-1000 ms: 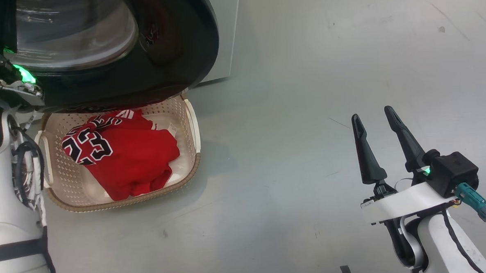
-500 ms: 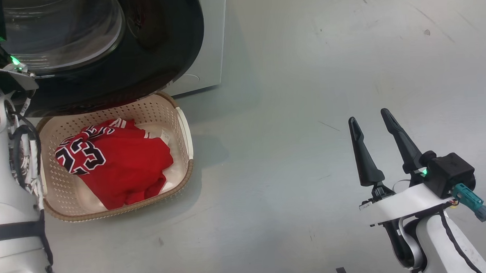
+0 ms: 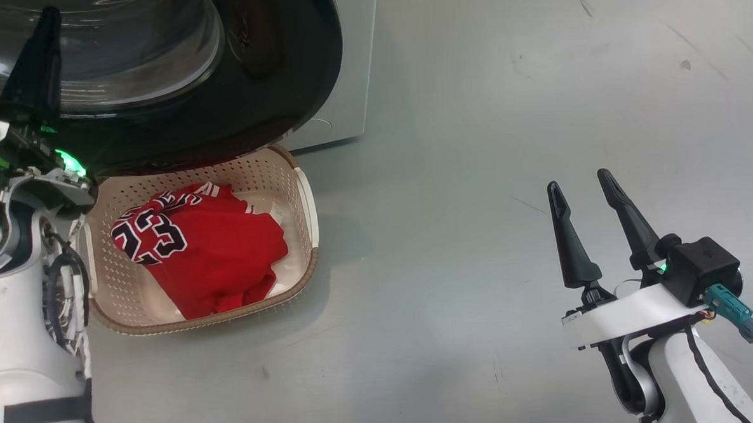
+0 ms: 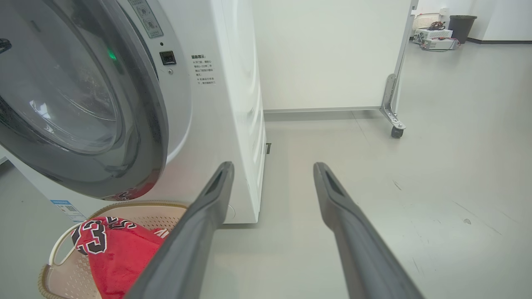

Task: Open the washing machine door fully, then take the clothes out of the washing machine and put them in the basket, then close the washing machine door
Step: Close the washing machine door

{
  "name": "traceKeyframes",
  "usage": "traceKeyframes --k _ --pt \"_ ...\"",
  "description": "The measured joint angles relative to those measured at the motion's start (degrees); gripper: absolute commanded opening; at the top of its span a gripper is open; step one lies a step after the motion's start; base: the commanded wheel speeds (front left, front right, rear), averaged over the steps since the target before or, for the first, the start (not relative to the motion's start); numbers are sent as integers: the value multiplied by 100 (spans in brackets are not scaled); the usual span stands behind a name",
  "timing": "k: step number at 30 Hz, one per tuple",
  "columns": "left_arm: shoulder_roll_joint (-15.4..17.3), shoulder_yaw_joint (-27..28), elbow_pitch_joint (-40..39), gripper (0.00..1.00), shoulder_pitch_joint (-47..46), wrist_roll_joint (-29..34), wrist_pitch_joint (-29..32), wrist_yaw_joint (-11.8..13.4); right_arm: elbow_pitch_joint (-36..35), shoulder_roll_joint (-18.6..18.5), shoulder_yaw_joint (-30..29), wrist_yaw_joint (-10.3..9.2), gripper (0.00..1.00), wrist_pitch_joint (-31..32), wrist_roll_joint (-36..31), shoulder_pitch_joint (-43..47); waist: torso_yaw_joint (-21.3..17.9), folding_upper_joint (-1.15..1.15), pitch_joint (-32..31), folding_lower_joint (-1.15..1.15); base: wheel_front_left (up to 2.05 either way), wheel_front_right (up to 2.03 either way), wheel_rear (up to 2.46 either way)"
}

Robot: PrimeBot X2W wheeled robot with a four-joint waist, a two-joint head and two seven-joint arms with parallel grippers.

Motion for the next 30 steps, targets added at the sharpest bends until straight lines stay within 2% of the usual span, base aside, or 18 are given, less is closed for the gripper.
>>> traceKeyframes --k 8,18,21,22,23,24,30 --pt "-25 204 -1010 0 975 -67 88 0 130 -1 15 31 100 -43 0 3 196 0 -239 0 0 0 0" --pt "-212 268 -1944 0 2448 -194 56 0 253 -112 -2 38 100 -49 -27 136 499 0 -668 0 0 0 0" --pt "-220 288 -2201 27 2793 -176 -30 0 290 -119 4 37 100 -49 -27 206 604 0 -807 0 0 0 0" --pt "-222 288 -2285 41 2898 -156 -43 0 294 -119 3 36 100 -49 -27 226 637 0 -853 0 0 0 0" --pt "-225 287 -2359 63 2998 -156 -76 0 299 -120 4 35 100 -49 -27 250 669 0 -899 0 0 0 0" --pt "-226 283 -2432 100 3100 -156 -83 0 303 -122 2 34 100 -49 -27 280 700 0 -947 0 0 0 0" --pt "-233 187 -2736 100 3695 7 -256 0 337 -123 10 27 100 -47 -27 426 861 0 -1228 0 0 0 0"
